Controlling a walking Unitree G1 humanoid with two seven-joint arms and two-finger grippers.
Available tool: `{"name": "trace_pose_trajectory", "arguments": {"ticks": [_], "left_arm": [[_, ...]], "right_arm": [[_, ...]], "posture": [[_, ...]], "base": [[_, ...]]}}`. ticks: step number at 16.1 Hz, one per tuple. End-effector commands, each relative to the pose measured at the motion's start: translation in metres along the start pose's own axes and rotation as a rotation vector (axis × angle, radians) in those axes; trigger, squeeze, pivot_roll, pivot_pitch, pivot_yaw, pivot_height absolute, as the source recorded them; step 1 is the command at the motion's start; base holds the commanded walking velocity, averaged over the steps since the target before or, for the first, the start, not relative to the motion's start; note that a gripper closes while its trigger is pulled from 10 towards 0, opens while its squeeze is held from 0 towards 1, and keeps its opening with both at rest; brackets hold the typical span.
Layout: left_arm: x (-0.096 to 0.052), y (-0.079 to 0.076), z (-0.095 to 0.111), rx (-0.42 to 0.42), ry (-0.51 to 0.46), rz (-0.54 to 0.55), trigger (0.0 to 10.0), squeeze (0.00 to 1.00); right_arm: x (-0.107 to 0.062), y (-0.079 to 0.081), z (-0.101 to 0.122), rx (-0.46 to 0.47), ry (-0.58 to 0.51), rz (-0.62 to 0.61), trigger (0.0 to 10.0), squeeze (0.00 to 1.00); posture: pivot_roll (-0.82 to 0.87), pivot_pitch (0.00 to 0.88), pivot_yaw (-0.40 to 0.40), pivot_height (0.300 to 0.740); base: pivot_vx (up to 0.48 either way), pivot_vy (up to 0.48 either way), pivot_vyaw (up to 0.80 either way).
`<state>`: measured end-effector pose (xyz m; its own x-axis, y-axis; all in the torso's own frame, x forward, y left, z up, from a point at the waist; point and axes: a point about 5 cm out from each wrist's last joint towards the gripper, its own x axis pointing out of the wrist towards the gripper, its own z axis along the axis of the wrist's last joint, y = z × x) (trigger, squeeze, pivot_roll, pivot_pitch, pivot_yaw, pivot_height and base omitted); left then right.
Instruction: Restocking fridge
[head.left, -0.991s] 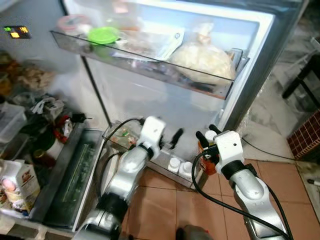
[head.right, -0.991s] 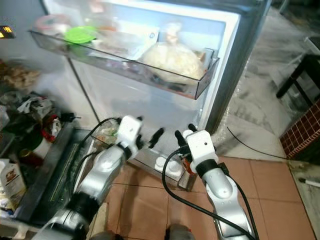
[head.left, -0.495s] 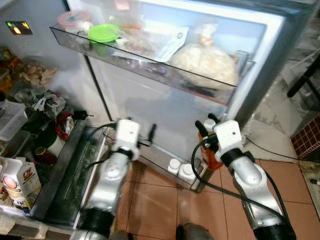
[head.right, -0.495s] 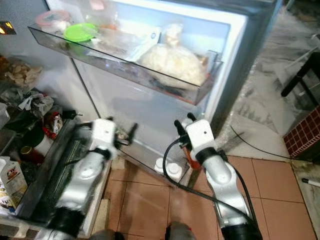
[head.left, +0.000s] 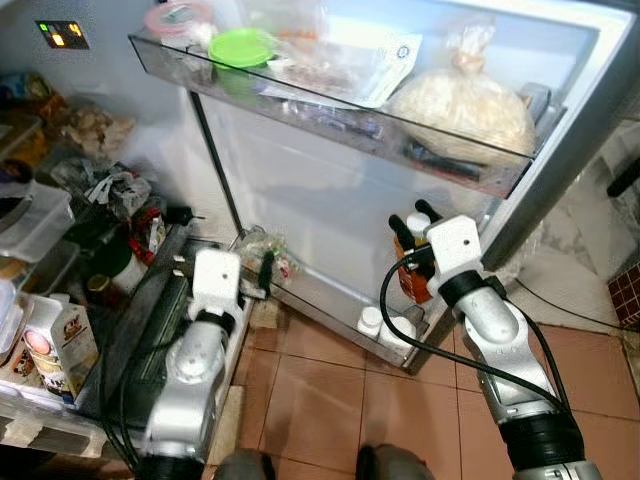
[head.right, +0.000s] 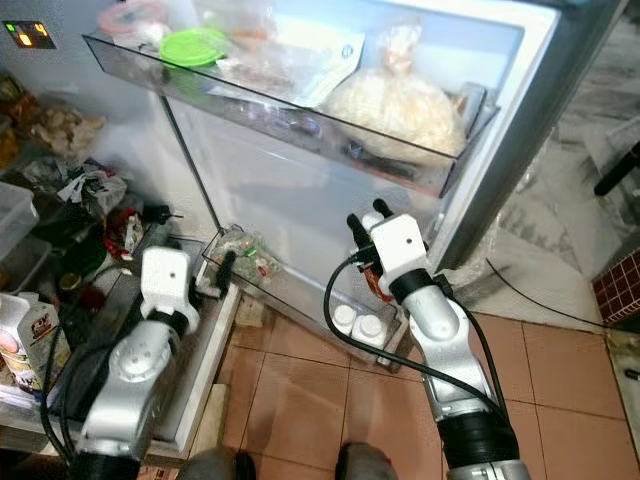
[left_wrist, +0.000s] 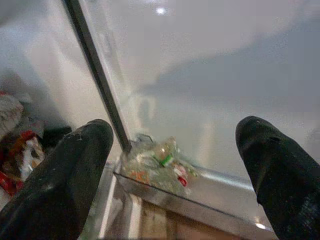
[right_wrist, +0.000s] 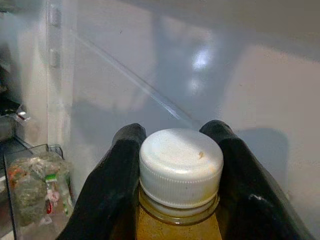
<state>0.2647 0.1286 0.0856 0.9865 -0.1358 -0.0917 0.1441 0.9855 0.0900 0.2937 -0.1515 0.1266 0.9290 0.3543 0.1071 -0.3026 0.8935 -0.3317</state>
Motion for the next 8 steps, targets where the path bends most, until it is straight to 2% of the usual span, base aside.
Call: {"name": "trace_pose_trajectory", "arguments": {"ticks": [1,5,8], "left_arm": [[-0.0018,-0.0002,0.0042,0.013,-0.001,0.007,10.0,0.0],[-0.0025,0.0025,0.0038,0.008,0.009,0.025,10.0,0.0],[-0.0041,0.002,0.004,0.005,0.018,0.028,10.0,0.0]], "right_arm": [[0.0044,-0.0022,0.0069,-0.038,-0.044,-0.005,10.0,0.0],[0.0044,-0.0058,0.003,-0.059,-0.038,-0.029,10.0,0.0],[0.0055,-0.0007,0.0025,-0.069,-0.052,-0.022,10.0,0.0]], "posture": [[0.02,0.114,0.027,0.74],[0.02,0.102,0.026,0.74],[0.03,0.098,0.027,0.74]], "base": [[0.0,0.0,0.0],[0.0,0.0,0.0],[0.0,0.0,0.0]]}}
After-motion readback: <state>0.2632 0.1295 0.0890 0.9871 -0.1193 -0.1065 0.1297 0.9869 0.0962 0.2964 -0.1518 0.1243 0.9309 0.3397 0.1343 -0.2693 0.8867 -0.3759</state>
